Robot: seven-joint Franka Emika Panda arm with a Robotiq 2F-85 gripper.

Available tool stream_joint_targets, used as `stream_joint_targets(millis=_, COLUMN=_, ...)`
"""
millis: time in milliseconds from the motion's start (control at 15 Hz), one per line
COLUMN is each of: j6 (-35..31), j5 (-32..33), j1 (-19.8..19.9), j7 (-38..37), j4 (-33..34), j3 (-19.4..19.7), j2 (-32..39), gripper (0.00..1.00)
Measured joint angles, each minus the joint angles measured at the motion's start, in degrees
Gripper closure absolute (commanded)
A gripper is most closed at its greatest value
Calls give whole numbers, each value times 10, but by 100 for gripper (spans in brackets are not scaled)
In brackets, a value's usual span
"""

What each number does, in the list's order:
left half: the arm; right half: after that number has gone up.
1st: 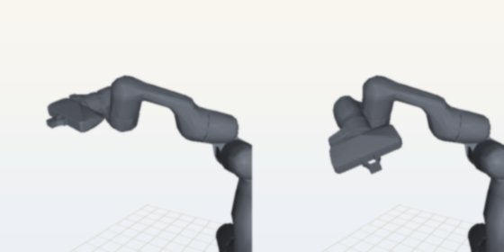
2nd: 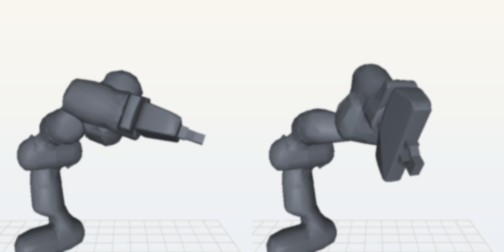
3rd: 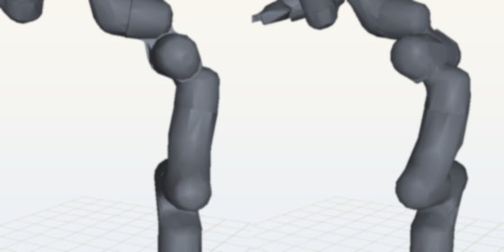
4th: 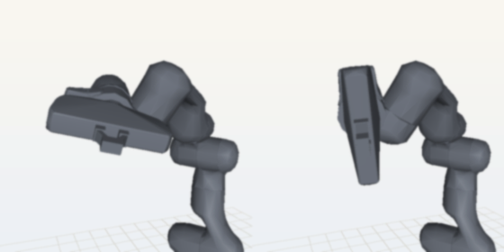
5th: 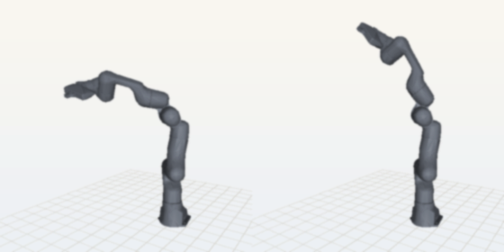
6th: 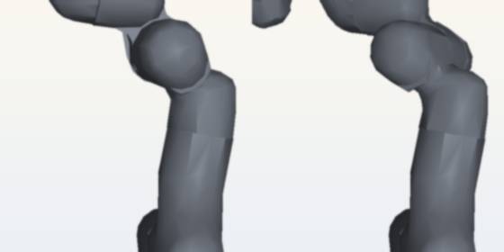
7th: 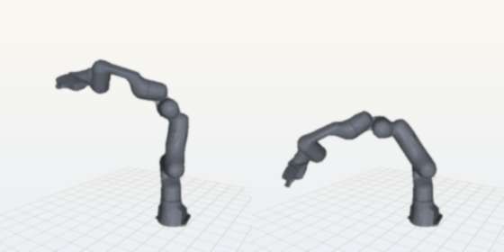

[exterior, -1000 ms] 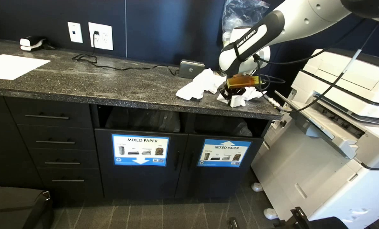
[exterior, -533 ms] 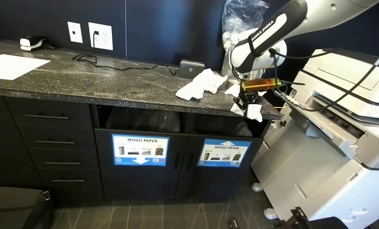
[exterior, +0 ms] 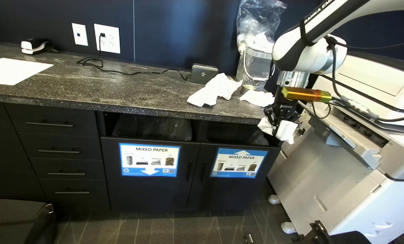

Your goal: Pick up two pieces of paper from the countertop and put them in the right bin.

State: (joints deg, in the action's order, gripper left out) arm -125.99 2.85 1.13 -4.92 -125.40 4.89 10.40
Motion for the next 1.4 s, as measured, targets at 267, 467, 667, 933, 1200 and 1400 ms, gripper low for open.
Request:
stream_joint_targets(millis=267, j6=-41, j5=-73, j1=5, j7=66, j4=-88, j3=-13, j2=-62, gripper=95)
stream_joint_targets(millis=467, j6=-88, j5=-114, j1=4, j7=105, j4=-142, j3=-28, j2=-87, gripper=94)
stream_joint_targets(millis=667, j6=-132, j5=-145, j1=-1, j7=135, j4=-178, j3=-43, j2=-95, gripper=94)
stream_joint_targets(millis=933, j6=-210, j5=-166, j1=-11, j7=163, j4=-225, j3=-58, j2=-92, gripper=95)
stream_joint_targets(millis=1200, j6=-317, j5=-178, j1=-23, j7=174, j4=-274, j3=-76, j2=-68, gripper=94)
stream_joint_targets(millis=1400, j6=-411, j5=-189, j1=-24, j7=176, j4=-297, j3=-96, j2=-28, gripper=94)
